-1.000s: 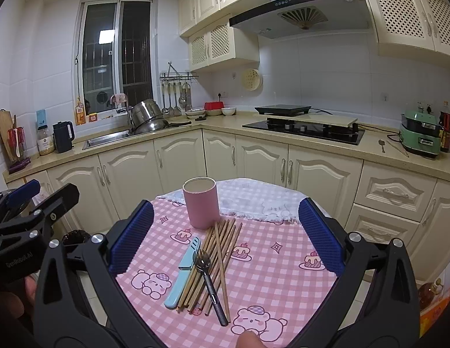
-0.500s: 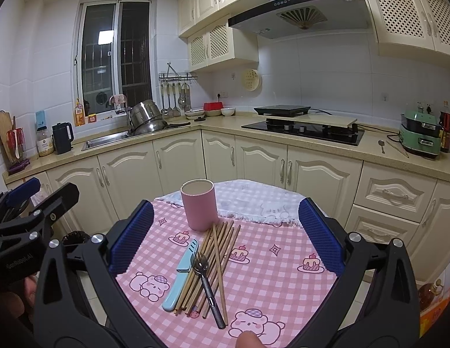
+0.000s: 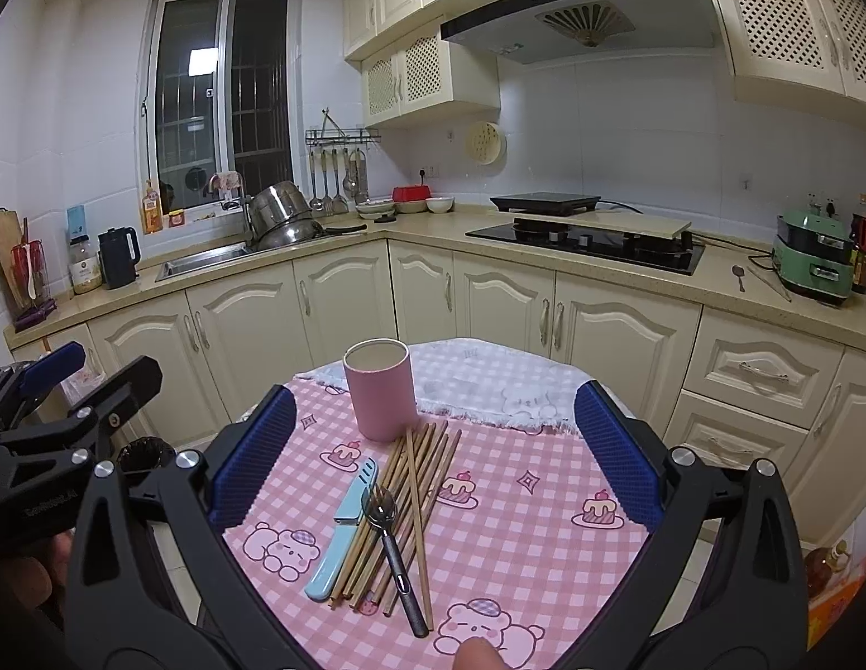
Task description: Organize utensils
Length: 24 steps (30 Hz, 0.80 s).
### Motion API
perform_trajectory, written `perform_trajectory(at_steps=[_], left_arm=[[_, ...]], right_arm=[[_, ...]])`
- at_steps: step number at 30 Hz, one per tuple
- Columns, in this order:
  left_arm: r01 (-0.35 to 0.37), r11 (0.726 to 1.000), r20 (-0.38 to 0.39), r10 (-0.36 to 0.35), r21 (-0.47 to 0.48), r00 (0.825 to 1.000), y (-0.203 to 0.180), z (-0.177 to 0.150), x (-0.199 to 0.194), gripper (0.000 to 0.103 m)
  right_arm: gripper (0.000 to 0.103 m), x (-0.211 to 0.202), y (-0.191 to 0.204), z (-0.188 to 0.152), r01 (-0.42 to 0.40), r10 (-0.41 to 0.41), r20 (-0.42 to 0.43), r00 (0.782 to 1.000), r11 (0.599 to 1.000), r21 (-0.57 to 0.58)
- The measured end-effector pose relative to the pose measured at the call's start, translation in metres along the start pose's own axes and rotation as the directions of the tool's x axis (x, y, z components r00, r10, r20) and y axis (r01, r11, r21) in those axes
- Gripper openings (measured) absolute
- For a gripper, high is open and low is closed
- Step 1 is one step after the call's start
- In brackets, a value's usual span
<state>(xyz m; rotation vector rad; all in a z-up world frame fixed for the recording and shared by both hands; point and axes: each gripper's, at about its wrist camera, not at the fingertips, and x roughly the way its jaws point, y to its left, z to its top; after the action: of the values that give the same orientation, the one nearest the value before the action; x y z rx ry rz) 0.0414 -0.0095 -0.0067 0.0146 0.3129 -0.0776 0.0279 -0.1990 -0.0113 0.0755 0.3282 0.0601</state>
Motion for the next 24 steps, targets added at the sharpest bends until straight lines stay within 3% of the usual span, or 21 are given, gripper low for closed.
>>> perform_trajectory(at_steps=[7,12,15,24], left_arm=[[-0.006,1.0,-0.109,0.007,0.012,0.994,0.0,-0.018,0.042,0.099],[-0.012,0.999,-0.215,0.019,0.035,0.976,0.001,-0.041,0.084,0.099],[0.0,0.999,-0.3,0.013,0.045,0.954,0.001,-0.059,0.111,0.099],[0.045,0.997,-0.513,-0.006,0.063,0.858,-0.003,-0.108,0.191,0.099]], right_arm=[[0.098,0.028,-0.01,-0.008,0.011,-0.011,-0.074,0.997,1.0,0.009],[0.098,0.054,-0.022,-0.017,0.019,-0.016,-0.148,0.989,1.0,0.021],[0.098,0.075,-0.028,-0.028,0.02,-0.014,-0.217,0.976,0.999,0.026],[0.098,0.129,-0.044,-0.059,0.028,-0.02,-0.388,0.921,1.0,0.014]])
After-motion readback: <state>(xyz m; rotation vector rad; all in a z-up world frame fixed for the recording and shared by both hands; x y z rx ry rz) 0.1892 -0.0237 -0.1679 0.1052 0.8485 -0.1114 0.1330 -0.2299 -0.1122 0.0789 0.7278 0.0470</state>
